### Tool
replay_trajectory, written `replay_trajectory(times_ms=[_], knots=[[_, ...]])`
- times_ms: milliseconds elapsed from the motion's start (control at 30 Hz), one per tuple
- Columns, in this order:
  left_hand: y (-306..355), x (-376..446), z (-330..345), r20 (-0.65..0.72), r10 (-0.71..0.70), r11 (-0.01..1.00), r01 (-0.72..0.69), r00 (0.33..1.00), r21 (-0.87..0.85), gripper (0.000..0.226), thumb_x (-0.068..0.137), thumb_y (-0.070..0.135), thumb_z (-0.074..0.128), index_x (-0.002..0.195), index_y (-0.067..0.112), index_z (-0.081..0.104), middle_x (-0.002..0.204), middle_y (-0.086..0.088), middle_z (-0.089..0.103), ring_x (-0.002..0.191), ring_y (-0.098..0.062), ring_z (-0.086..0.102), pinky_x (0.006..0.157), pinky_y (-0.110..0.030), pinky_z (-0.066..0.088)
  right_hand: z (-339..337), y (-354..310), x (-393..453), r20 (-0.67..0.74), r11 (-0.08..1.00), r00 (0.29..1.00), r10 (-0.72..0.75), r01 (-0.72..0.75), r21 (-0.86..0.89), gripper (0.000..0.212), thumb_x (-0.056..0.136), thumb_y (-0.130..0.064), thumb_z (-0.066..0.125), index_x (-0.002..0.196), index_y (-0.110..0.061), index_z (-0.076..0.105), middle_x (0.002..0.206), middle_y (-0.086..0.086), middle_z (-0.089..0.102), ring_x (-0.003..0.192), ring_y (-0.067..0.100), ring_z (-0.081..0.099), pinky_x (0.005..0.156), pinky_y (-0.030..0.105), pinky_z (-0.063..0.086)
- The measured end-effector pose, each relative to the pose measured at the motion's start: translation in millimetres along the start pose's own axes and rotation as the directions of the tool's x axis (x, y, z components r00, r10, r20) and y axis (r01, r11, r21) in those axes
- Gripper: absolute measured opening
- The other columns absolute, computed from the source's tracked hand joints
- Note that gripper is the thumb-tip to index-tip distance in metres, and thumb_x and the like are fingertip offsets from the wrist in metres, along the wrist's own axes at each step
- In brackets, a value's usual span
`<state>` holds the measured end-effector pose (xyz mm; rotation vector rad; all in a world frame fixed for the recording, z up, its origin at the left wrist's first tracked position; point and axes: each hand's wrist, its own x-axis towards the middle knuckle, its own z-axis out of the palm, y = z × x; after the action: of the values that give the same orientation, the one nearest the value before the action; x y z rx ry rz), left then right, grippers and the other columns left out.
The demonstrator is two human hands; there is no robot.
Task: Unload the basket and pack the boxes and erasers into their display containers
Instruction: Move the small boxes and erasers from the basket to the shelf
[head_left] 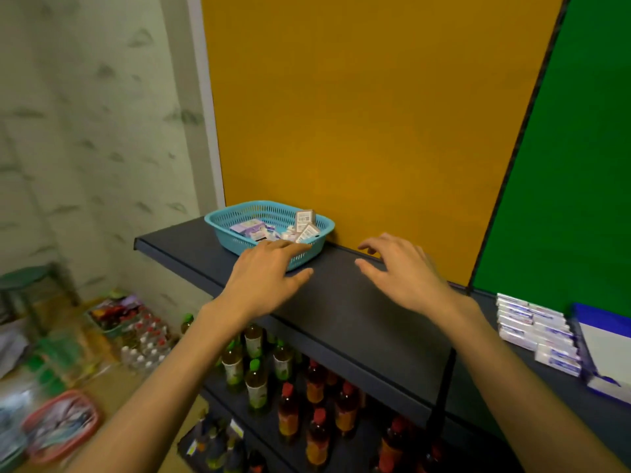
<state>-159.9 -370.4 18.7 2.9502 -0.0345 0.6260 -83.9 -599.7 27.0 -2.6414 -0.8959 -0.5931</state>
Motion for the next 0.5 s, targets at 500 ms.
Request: replay_trajectory(times_ms=[500], knots=[[-182.3,46.2,5.6,-0.014,-0.084,0.996,0.084,0.996,-0.029,0.051,0.097,0.054,0.050,0.145,0.037,0.046,0.147,0.008,0.050,0.133,-0.017,0.046,0.097,-0.043,0.049,91.1,-69.4,149.5,0.016,1.000,1.000,0.004,-0.004,0.008,0.035,0.096,-0.043,0.057,0.126,-0.027,0.061,0.119,-0.003,0.063,0.106,0.021,0.060,0.080,0.038,0.050]])
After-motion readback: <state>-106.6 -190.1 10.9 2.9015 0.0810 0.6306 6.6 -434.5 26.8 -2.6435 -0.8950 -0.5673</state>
